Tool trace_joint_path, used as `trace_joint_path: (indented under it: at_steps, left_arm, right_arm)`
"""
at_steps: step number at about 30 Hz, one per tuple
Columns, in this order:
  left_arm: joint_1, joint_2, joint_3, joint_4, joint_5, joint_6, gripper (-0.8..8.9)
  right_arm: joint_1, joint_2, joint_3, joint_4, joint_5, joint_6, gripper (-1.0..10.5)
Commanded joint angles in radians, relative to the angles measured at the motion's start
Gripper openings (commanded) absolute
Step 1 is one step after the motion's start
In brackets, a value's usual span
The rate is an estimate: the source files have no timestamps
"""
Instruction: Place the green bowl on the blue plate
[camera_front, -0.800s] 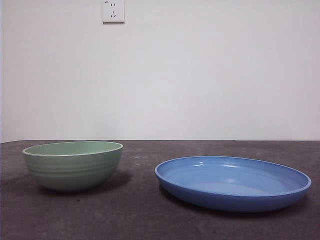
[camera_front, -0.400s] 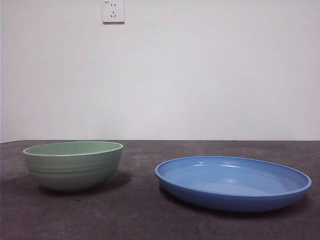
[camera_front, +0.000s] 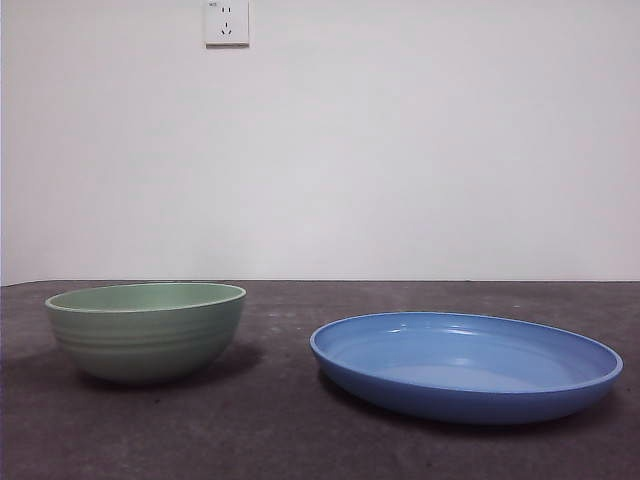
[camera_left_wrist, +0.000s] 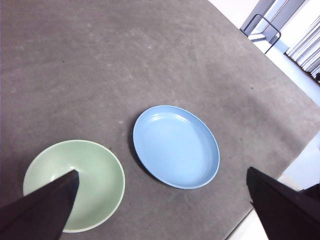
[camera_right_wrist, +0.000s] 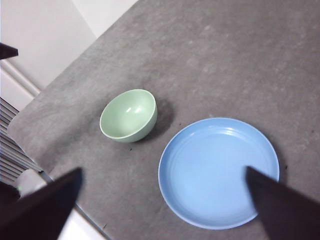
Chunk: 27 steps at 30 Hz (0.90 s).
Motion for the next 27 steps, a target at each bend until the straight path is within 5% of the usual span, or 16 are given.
trace_joint_path:
  at_steps: [1,9,20,27]
  left_arm:
    - [-0.003,0.005,0.026,0.008,0.005,0.010,5.93]
    - [-0.003,0.017,0.026,0.003,-0.015,0.005,5.94]
    - [-0.003,0.241,0.026,-0.076,-0.314,-0.006,5.94]
    - [0.001,0.455,0.026,-0.020,-0.326,0.005,5.90]
  right_arm:
    - [0.002,0.008,0.018,-0.008,0.003,-0.016,6.5]
    - [0.002,0.008,0.018,-0.009,0.003,-0.016,6.5]
    - [0.002,0.008,0.018,-0.010,0.002,-0.016,6.5]
    - [0.002,0.008,0.018,-0.010,0.002,-0.016,6.5]
